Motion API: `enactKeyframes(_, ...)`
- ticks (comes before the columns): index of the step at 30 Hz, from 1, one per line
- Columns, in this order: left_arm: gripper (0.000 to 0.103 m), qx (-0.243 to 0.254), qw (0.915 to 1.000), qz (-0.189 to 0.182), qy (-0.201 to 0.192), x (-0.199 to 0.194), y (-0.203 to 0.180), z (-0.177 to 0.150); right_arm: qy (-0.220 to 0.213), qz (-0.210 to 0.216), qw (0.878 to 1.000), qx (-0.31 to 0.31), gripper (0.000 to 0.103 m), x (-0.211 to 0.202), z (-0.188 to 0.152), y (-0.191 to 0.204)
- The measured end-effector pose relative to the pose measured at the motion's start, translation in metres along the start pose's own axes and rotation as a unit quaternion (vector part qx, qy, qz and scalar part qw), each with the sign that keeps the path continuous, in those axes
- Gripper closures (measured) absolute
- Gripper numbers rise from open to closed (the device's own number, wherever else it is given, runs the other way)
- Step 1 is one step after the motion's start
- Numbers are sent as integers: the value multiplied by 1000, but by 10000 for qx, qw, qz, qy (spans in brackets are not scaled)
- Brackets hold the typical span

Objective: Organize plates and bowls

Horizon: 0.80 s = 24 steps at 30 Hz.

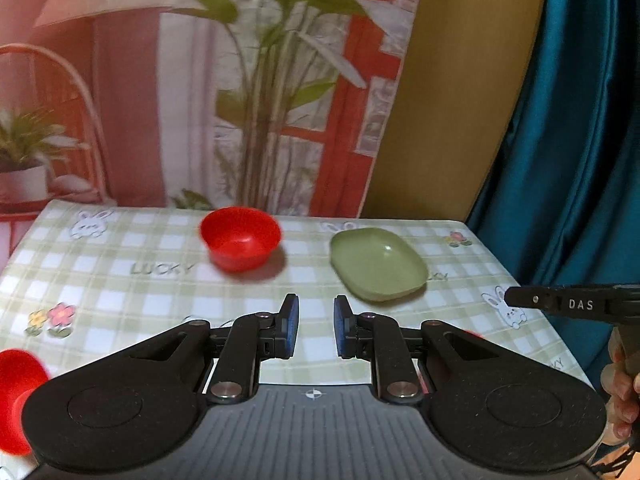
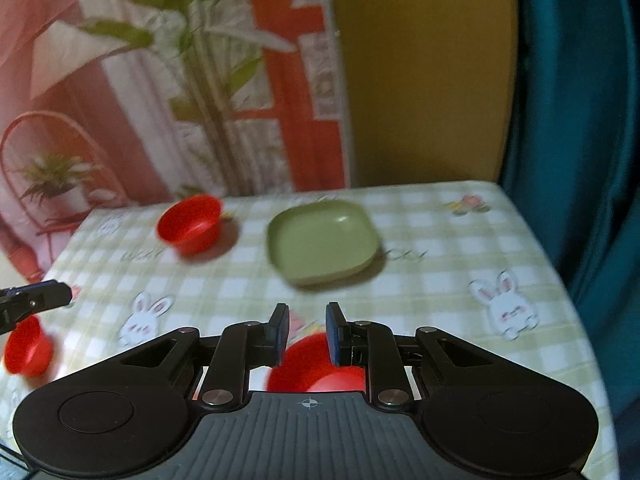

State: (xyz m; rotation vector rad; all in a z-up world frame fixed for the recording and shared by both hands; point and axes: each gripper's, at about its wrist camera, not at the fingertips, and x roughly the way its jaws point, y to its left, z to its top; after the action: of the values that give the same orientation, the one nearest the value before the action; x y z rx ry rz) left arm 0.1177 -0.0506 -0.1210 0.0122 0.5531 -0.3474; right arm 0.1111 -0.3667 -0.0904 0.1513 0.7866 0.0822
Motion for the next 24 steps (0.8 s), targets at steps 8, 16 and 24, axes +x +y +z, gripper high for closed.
enactKeyframes(8, 83, -81, 9999, -129, 55, 43, -19, 12, -254, -105, 9996, -16, 84, 23, 16, -37)
enactKeyframes(16, 63, -7, 9998, 84, -199, 101, -30, 22, -469, 155, 9987, -120, 84, 67, 30, -63)
enactKeyframes(24, 63, -86, 9995, 101, 272, 168, -30, 18, -370, 368, 9986, -91, 84, 133, 44, -85)
